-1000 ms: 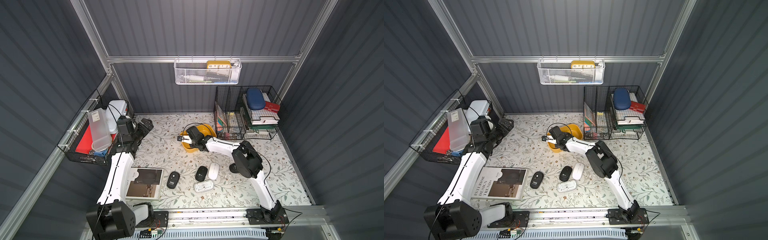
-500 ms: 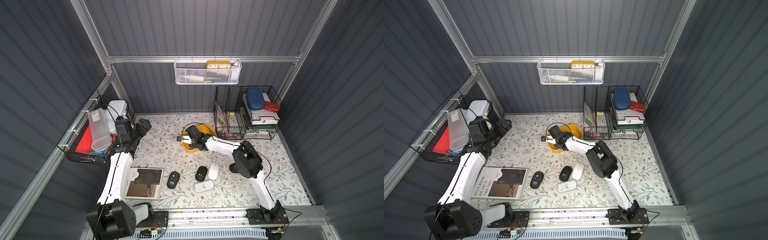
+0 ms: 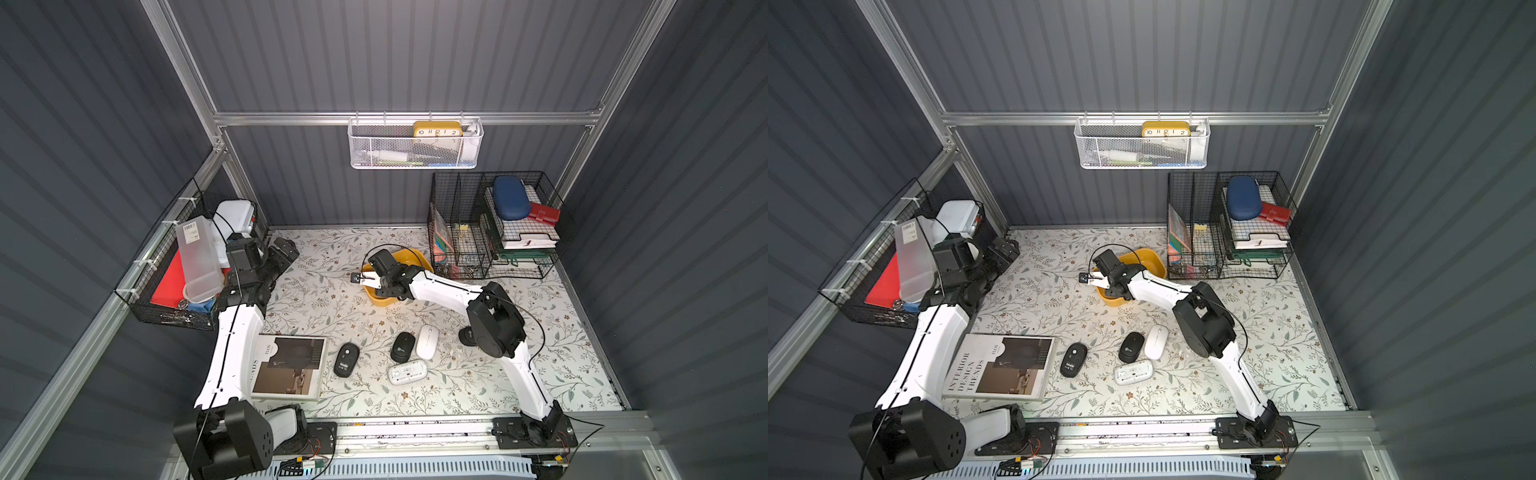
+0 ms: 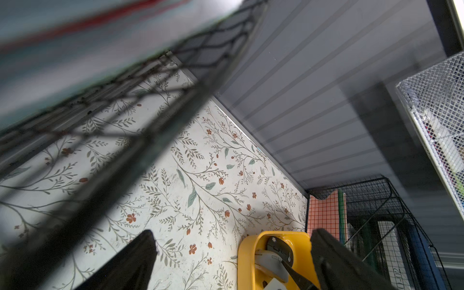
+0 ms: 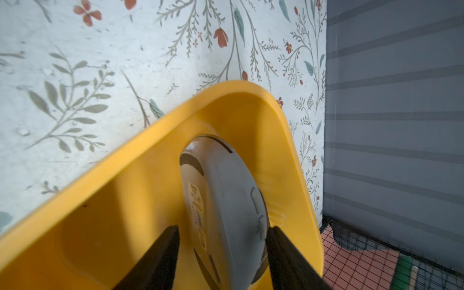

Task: Put the mouse in the storage box
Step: Place the mouse in the storage box.

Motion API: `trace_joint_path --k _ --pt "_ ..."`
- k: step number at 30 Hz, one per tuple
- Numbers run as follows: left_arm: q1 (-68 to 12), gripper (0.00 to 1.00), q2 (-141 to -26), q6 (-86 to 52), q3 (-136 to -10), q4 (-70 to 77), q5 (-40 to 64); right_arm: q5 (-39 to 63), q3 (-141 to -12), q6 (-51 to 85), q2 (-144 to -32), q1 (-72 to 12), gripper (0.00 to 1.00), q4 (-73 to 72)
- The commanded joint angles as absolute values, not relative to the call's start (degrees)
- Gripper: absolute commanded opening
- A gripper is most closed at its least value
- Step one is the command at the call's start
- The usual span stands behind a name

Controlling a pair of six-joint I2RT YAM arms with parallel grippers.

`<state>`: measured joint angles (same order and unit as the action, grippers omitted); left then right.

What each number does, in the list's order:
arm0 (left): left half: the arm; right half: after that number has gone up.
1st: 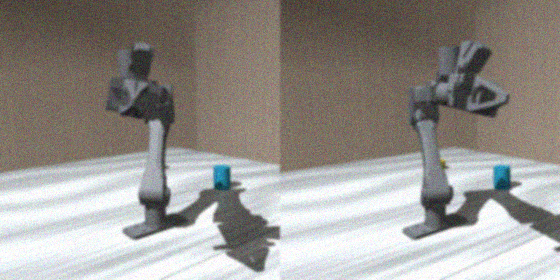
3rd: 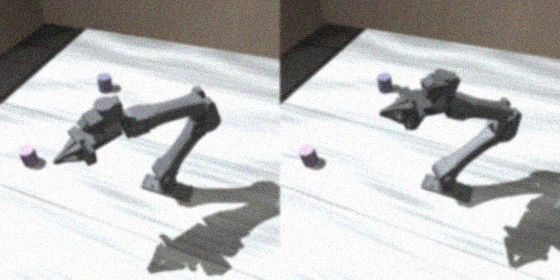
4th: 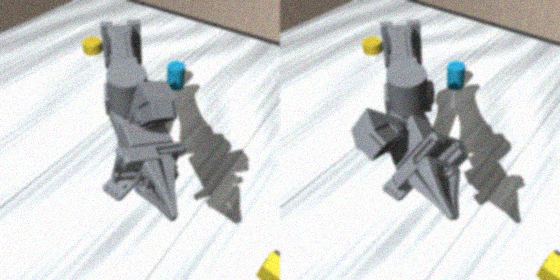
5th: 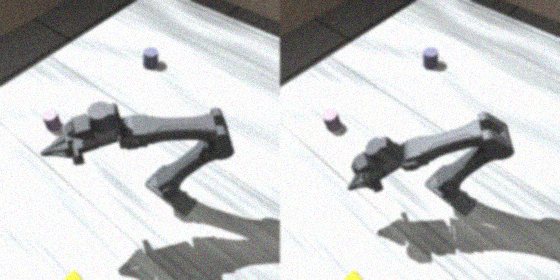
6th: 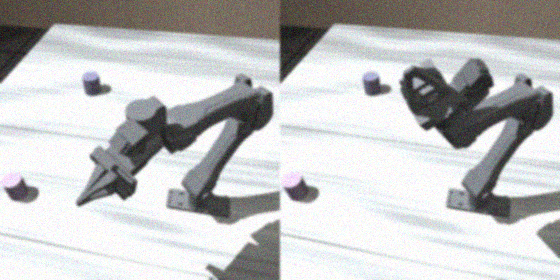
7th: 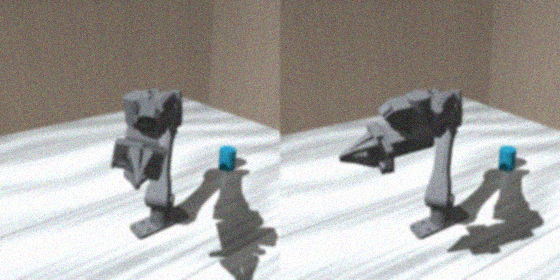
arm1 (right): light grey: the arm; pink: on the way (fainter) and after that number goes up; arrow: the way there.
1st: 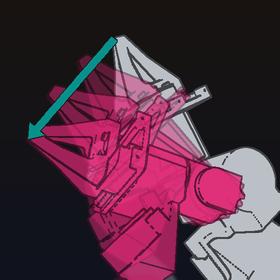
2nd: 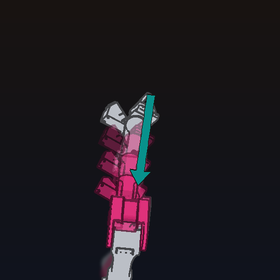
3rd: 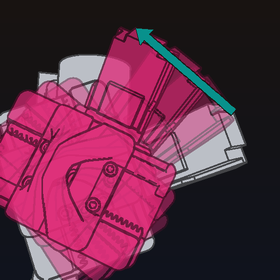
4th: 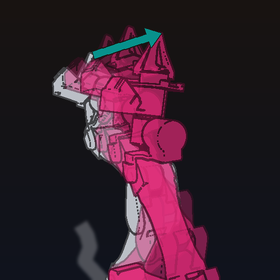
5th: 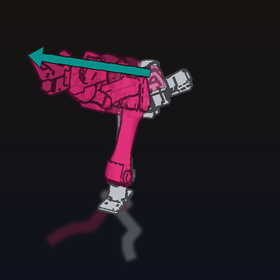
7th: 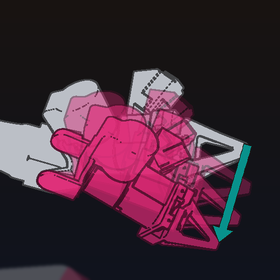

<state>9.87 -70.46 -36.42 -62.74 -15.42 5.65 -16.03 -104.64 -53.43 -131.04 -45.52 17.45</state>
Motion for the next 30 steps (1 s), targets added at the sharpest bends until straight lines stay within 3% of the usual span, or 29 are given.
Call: trace_joint_path --k 1,3,8,15,30 --pt "10.63 0.99 -70.84 -35.27 -63.42 -16.61 4.73 -15.24 -104.50 -52.63 -129.35 -45.79 0.53 19.51" --pt "10.97 0.99 -70.71 -35.03 -63.38 -16.72 4.44 -15.36 -104.42 -52.77 -129.62 -45.79 0.46 19.68" --pt "11.76 0.99 -70.61 -34.89 -63.27 -16.79 4.65 -15.20 -104.40 -52.40 -129.77 -45.05 0.43 19.98" --pt "12.06 0.99 -70.84 -34.89 -62.93 -16.61 5.59 -8.30 -109.77 -49.64 -128.00 -42.29 0.57 28.32" --pt "12.38 0.99 -71.39 -34.89 -62.05 -15.92 5.88 6.05 -118.70 -44.31 -130.16 -39.60 0.66 39.42"
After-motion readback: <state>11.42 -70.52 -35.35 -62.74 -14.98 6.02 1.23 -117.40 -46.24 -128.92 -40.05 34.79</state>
